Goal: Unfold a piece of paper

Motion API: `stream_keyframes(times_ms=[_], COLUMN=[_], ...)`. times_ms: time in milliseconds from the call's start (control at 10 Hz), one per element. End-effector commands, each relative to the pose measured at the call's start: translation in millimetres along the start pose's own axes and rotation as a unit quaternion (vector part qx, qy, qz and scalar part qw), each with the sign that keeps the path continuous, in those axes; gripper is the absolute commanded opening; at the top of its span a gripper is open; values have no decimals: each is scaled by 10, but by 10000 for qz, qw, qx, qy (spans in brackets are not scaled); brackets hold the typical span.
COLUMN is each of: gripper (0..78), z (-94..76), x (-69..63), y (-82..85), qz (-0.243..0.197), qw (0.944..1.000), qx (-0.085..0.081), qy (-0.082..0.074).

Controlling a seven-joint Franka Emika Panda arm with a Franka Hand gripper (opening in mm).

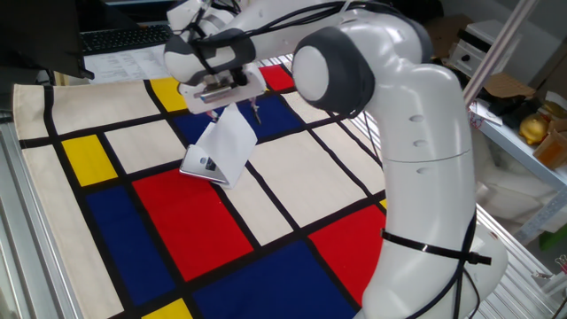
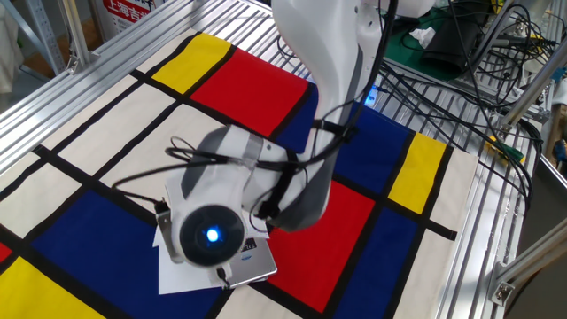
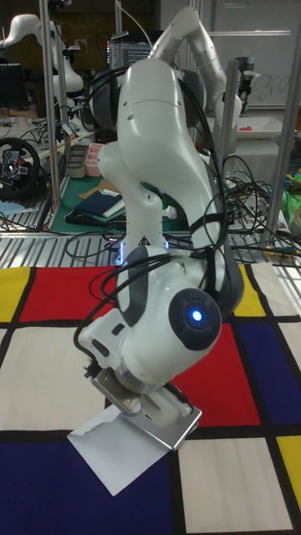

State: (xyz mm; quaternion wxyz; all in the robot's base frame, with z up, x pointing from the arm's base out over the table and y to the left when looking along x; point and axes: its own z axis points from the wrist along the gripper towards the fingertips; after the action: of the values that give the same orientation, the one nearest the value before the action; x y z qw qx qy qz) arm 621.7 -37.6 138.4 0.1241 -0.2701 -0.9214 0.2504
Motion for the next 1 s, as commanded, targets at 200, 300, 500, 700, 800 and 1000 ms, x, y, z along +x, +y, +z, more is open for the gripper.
stream_keyframes(times_ms=[200,300,500,700,800,1000], gripper=[775,775,775,775,775,775], z=[155,189,229,375,401,457], x=[21,50,81,170,189,197], y=[-350,-407,-454,-597,-638,-745], qz=[-295,-368,-431,-710,-780,-910], qw=[9996,9993,9990,9974,9969,9955], qx=[-13,25,39,40,61,182], qy=[-41,-54,-63,-99,-114,-203])
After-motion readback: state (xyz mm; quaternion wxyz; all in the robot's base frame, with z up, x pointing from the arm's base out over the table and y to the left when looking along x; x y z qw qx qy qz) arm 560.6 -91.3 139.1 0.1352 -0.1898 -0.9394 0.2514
